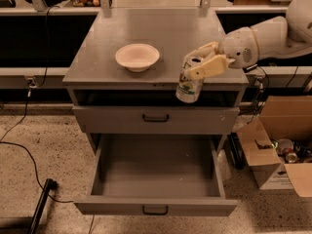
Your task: Pick 7up can from middle drawer and place on counter
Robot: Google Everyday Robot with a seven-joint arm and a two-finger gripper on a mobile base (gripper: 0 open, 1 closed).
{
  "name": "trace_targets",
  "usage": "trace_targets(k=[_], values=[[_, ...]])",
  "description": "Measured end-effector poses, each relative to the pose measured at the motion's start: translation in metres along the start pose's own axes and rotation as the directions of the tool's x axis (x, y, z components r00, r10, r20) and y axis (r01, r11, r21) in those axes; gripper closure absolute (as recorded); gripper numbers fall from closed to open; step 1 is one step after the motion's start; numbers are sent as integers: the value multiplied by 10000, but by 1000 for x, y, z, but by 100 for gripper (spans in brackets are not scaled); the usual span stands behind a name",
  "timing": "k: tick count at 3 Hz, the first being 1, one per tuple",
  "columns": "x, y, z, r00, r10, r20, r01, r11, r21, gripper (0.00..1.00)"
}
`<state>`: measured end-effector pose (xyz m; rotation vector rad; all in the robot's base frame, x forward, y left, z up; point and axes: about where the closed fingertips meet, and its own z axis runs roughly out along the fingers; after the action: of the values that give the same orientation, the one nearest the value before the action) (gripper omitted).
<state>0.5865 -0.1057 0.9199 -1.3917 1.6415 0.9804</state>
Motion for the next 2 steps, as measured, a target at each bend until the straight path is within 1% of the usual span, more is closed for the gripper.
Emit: trace_targets(k=[1, 2], values=[[-15, -27, -2, 9965, 413, 721, -440, 9984, 360, 100], [-26, -54, 3, 9920, 556, 1136, -664, 9934, 933, 100]])
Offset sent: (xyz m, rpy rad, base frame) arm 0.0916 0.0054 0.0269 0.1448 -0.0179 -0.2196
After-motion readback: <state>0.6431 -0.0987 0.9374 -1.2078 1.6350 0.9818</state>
